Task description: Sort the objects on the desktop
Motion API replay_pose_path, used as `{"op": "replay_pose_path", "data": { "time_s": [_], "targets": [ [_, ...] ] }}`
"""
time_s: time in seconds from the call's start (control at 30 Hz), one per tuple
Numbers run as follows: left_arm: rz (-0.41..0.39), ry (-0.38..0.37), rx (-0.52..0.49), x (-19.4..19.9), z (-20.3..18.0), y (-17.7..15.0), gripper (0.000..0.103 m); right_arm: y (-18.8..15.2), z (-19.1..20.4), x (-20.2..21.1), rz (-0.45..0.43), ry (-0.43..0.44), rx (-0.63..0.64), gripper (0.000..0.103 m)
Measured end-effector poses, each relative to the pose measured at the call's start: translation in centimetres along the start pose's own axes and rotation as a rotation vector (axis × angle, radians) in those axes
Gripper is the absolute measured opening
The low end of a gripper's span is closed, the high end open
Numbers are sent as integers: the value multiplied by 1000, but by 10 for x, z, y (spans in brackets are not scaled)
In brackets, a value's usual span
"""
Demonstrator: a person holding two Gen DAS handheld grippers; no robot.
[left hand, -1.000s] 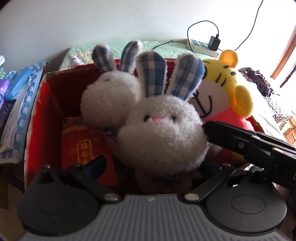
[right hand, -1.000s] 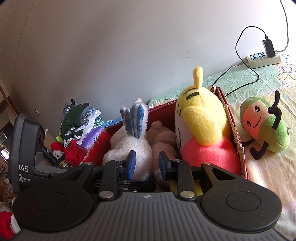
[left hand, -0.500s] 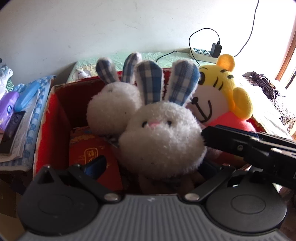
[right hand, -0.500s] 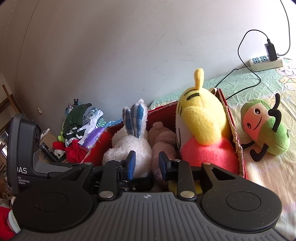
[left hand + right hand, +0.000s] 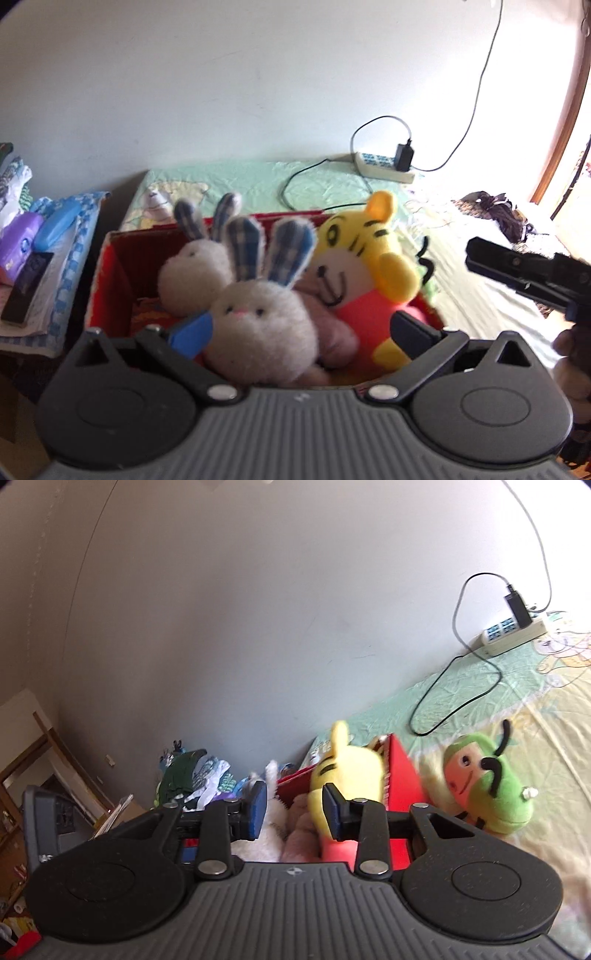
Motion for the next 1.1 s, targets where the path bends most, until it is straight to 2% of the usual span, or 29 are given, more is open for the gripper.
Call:
{"op": "replay_pose_path", "data": {
  "time_s": [0.13,0.27,0.37,0.5,0.6,0.77,0.83,0.9,1.1],
  "targets": [
    [14,-107,-43,-3,-50,-11,102,1,-54,19,33,-129,-78,45],
    [58,-139,-126,-20,-96,-33,102,-5,-99,15,162,-214,-111,46],
    [94,-151,-159,-31,-121,-49,102,-11,-121,5,271,-203,-101,47],
    [125,-153,-135,-42,-138,-61,102,-11,-139,-13,300,-154,-89,57],
    [134,-154,-88,-47,-143,-63,102,-12,-145,-32,335,-99,-66,59],
    [115,-120,-29,-48,-150,-65,102,-24,-155,-72,407,-84,-40,59],
    [105,-104,-21,-47,-153,-66,102,-29,-160,-80,423,-96,-32,56],
    [103,-101,-8,-46,-154,-66,102,-31,-165,-79,421,-72,-71,48],
    [125,-115,-4,-60,-170,-67,102,-31,-179,-41,417,-2,-180,44]
  ]
}}
Point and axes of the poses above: each gripper's, at about its wrist camera, not at the fingertips, and x roughly against the way its jaws point, z to its left, y to its top, the point moved 4 cm from there along -x, roughly the way its jaws point, and after that the axes turned 15 degrees about x, right-handed, at the moved point
